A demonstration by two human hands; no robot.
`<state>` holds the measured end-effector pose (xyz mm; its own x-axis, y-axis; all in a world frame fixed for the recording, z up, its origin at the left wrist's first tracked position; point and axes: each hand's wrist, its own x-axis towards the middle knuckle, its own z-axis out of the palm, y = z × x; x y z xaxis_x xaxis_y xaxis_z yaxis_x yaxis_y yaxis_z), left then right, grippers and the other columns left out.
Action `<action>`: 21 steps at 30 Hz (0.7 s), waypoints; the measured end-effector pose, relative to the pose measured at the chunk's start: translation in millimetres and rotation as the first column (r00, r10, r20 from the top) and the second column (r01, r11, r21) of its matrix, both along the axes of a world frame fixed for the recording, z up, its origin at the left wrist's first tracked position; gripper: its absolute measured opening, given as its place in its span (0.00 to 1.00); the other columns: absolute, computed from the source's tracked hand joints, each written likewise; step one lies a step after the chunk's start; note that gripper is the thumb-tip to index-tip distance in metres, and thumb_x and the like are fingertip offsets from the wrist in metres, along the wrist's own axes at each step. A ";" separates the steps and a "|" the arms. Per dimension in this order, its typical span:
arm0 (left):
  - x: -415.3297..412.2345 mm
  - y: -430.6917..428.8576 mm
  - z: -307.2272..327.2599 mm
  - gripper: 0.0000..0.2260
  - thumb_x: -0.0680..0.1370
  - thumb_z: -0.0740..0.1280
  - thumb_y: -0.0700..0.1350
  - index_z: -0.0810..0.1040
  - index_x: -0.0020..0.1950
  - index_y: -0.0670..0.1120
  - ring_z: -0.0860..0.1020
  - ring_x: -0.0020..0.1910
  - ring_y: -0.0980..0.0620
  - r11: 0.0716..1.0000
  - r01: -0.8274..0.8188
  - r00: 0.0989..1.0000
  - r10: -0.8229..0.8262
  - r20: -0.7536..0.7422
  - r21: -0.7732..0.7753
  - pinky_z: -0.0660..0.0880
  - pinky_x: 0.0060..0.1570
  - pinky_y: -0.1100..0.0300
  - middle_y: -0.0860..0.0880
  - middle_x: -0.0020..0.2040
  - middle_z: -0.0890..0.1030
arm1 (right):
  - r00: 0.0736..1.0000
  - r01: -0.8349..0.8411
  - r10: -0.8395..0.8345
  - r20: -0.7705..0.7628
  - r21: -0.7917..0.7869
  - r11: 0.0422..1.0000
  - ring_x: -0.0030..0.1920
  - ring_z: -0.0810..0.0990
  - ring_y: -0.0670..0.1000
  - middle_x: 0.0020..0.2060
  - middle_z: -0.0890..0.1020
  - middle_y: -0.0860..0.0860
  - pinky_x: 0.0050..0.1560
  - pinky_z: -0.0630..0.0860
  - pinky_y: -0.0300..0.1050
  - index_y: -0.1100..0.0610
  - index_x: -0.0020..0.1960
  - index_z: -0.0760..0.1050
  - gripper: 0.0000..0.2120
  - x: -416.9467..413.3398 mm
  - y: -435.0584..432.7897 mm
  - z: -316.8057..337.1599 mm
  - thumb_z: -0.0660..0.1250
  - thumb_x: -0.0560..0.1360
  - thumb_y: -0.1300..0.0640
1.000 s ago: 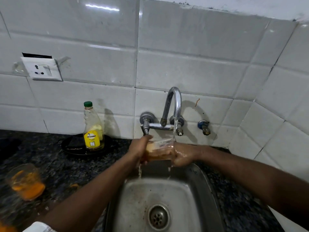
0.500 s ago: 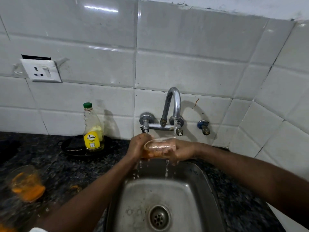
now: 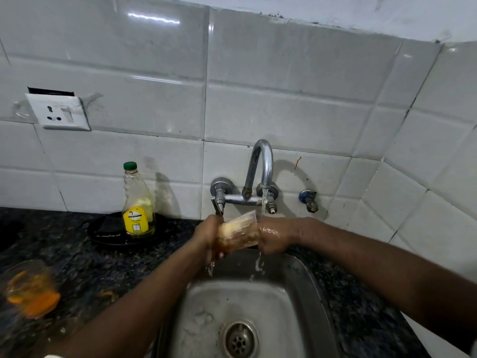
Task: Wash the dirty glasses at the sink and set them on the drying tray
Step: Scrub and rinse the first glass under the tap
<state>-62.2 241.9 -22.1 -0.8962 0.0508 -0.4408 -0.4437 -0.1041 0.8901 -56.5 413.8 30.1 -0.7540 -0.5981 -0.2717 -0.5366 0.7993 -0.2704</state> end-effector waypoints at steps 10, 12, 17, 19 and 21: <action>-2.3 -1.8 1.4 0.16 0.80 0.61 0.50 0.80 0.49 0.38 0.76 0.22 0.48 0.992 -0.041 0.997 0.032 -0.076 -0.121 0.67 0.19 0.62 0.41 0.37 0.81 | 1.000 0.023 -0.023 -0.001 0.009 1.000 0.56 0.79 0.53 0.57 0.80 0.56 0.59 0.78 0.49 0.58 0.66 0.74 0.23 0.9 -4.1 3.0 0.65 0.72 0.69; -0.8 -3.7 -0.3 0.16 0.80 0.62 0.52 0.79 0.52 0.40 0.79 0.27 0.47 0.997 0.005 0.996 -0.012 -0.085 -0.081 0.68 0.21 0.62 0.41 0.41 0.82 | 0.999 0.034 -0.034 0.015 0.003 0.999 0.56 0.78 0.52 0.58 0.79 0.56 0.57 0.78 0.43 0.57 0.67 0.73 0.24 1.8 -2.6 -0.7 0.66 0.72 0.69; 5.7 1.6 -21.1 0.12 0.81 0.66 0.45 0.82 0.42 0.40 0.79 0.37 0.45 0.937 -0.330 0.743 0.180 -0.645 -0.118 0.75 0.34 0.58 0.44 0.37 0.82 | 0.991 0.052 -0.039 0.131 -0.098 0.994 0.50 0.78 0.47 0.50 0.78 0.47 0.47 0.76 0.36 0.55 0.64 0.73 0.19 2.7 -2.1 12.5 0.64 0.75 0.67; 1.4 3.2 -14.0 0.14 0.81 0.64 0.47 0.82 0.44 0.38 0.78 0.33 0.45 0.970 -0.236 0.916 0.202 -0.347 -0.057 0.72 0.29 0.58 0.40 0.38 0.82 | 0.999 -0.010 0.010 0.048 -0.001 1.000 0.49 0.78 0.48 0.51 0.80 0.50 0.52 0.78 0.41 0.57 0.67 0.73 0.21 3.2 -9.3 16.4 0.63 0.75 0.69; 1.6 1.6 -7.5 0.16 0.80 0.62 0.51 0.82 0.48 0.39 0.79 0.30 0.45 0.996 -0.088 0.992 0.085 -0.095 -0.031 0.71 0.25 0.59 0.38 0.42 0.84 | 1.000 -0.004 0.003 0.016 0.054 0.999 0.51 0.79 0.51 0.52 0.81 0.53 0.56 0.79 0.49 0.54 0.64 0.75 0.21 -0.5 -8.4 13.0 0.65 0.73 0.67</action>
<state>-60.6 243.5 -29.6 -0.9338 -0.0427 -0.3552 -0.3493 -0.1065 0.9310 -57.1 405.4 43.1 -0.7472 -0.5851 -0.3152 -0.5358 0.8109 -0.2352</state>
